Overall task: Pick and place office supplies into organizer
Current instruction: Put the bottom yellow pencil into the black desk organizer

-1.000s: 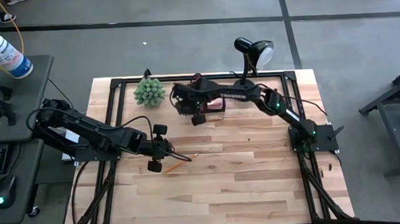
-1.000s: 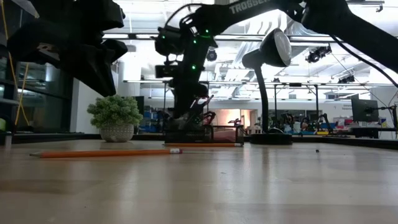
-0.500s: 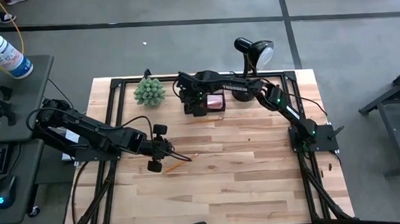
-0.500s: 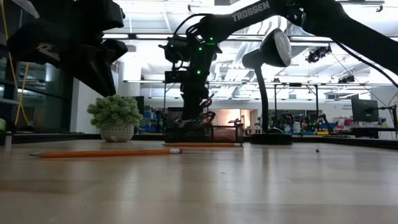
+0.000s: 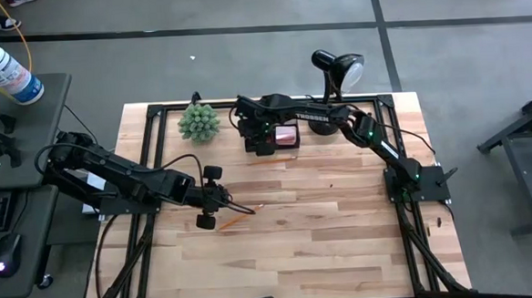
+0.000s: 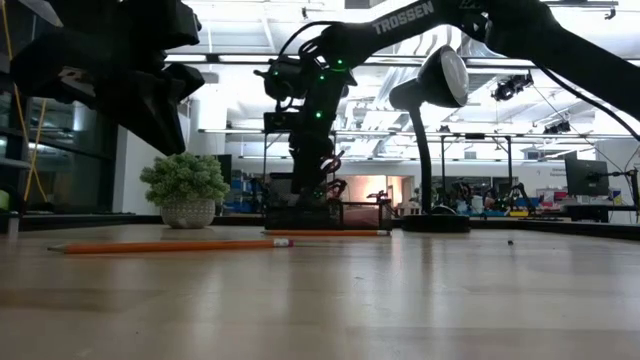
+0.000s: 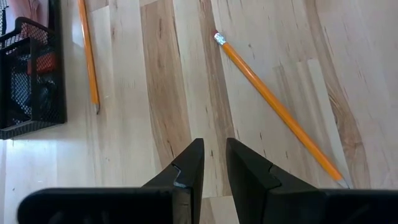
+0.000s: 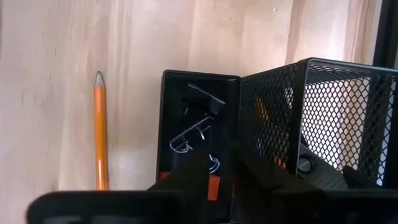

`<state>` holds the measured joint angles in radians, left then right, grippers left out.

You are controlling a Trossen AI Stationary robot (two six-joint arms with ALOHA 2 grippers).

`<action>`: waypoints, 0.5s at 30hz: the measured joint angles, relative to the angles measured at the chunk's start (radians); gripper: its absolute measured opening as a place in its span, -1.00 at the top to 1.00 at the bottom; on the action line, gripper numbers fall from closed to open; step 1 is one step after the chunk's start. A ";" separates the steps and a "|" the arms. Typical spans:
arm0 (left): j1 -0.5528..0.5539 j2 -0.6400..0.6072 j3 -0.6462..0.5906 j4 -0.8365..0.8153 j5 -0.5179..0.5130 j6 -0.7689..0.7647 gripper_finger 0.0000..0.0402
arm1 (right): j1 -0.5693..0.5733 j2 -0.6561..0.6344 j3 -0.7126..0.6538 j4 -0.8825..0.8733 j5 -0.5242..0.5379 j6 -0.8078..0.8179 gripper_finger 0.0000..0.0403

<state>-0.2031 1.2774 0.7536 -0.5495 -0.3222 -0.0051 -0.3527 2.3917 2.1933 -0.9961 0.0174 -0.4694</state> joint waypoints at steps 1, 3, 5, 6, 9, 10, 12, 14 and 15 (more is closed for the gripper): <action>0.000 0.000 0.000 0.000 0.000 0.000 0.71 | 0.000 0.000 0.000 -0.001 0.001 0.000 0.67; 0.000 0.000 0.000 0.000 0.000 0.000 0.71 | 0.004 0.000 0.002 -0.010 -0.005 -0.001 0.63; 0.000 0.000 0.000 -0.002 0.000 0.000 0.71 | 0.012 0.000 0.023 -0.047 -0.023 -0.001 0.61; 0.000 0.000 0.000 -0.002 0.000 0.000 0.71 | 0.017 0.000 0.032 -0.060 -0.031 0.000 0.61; 0.000 0.000 0.000 -0.002 0.000 0.000 0.71 | 0.035 0.000 0.064 -0.096 -0.056 0.001 0.61; 0.000 0.000 0.000 -0.002 0.000 0.000 0.71 | 0.041 0.000 0.076 -0.119 -0.056 0.003 0.62; 0.000 0.000 0.000 -0.003 -0.001 0.000 0.71 | 0.051 0.000 0.095 -0.158 -0.060 0.021 0.64; 0.000 0.000 0.000 -0.003 -0.002 0.000 0.71 | 0.057 0.000 0.111 -0.220 -0.088 0.036 0.66; 0.000 0.000 0.000 -0.003 -0.003 0.000 0.71 | 0.059 0.000 0.115 -0.253 -0.102 0.046 0.67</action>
<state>-0.2031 1.2774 0.7536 -0.5529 -0.3248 -0.0051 -0.2935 2.3917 2.3085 -1.2494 -0.0851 -0.4238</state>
